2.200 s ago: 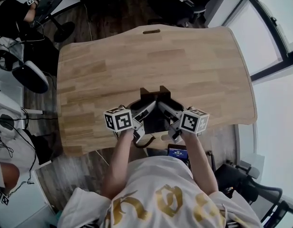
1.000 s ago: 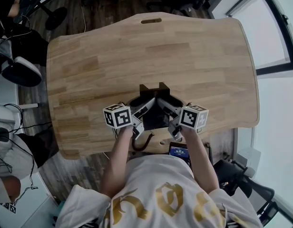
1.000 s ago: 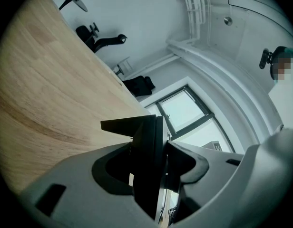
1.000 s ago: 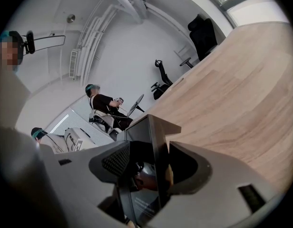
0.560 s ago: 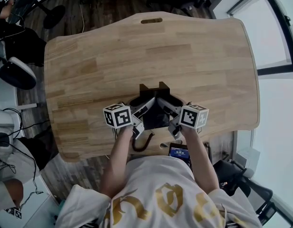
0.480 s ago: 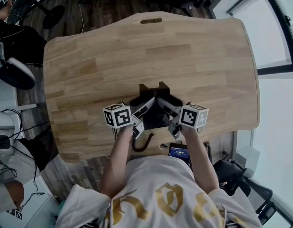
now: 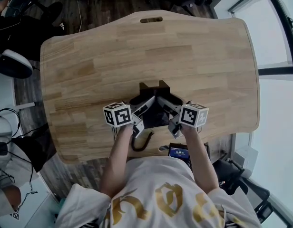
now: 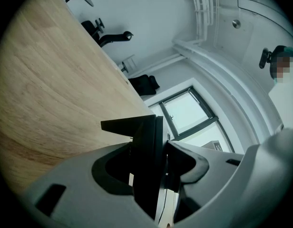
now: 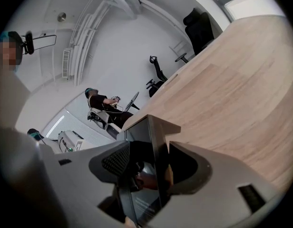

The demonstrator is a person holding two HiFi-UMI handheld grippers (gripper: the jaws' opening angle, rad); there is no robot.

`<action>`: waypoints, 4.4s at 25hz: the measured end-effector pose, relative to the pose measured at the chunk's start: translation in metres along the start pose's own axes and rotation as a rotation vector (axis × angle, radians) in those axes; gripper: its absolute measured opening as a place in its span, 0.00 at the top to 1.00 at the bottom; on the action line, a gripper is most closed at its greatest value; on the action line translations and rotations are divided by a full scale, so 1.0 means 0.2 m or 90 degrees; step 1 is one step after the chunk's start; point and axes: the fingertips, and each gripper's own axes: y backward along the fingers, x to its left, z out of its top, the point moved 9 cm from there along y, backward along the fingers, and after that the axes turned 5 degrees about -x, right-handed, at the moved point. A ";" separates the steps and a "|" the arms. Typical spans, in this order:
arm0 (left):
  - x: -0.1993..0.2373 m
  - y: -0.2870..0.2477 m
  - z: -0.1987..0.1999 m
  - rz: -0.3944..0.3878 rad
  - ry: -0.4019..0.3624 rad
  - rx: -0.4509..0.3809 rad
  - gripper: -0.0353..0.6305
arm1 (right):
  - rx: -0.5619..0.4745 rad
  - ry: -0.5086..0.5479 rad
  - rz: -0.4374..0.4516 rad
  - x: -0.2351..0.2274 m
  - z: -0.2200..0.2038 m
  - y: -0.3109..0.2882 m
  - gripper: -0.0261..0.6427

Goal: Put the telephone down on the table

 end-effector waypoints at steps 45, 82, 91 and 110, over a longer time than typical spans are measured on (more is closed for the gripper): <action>-0.11 0.24 0.12 0.078 -0.050 -0.157 0.63 | -0.108 0.034 -0.041 0.11 0.00 0.19 0.61; -0.73 0.63 -0.10 0.080 -0.288 -0.185 0.93 | -0.187 0.256 -0.033 0.61 -0.23 0.64 0.94; -0.83 0.67 -0.16 0.120 -0.372 -0.185 0.93 | -0.211 0.321 -0.068 0.67 -0.26 0.73 0.94; -0.85 0.67 -0.19 0.120 -0.368 -0.184 0.93 | -0.226 0.313 -0.044 0.67 -0.27 0.77 0.94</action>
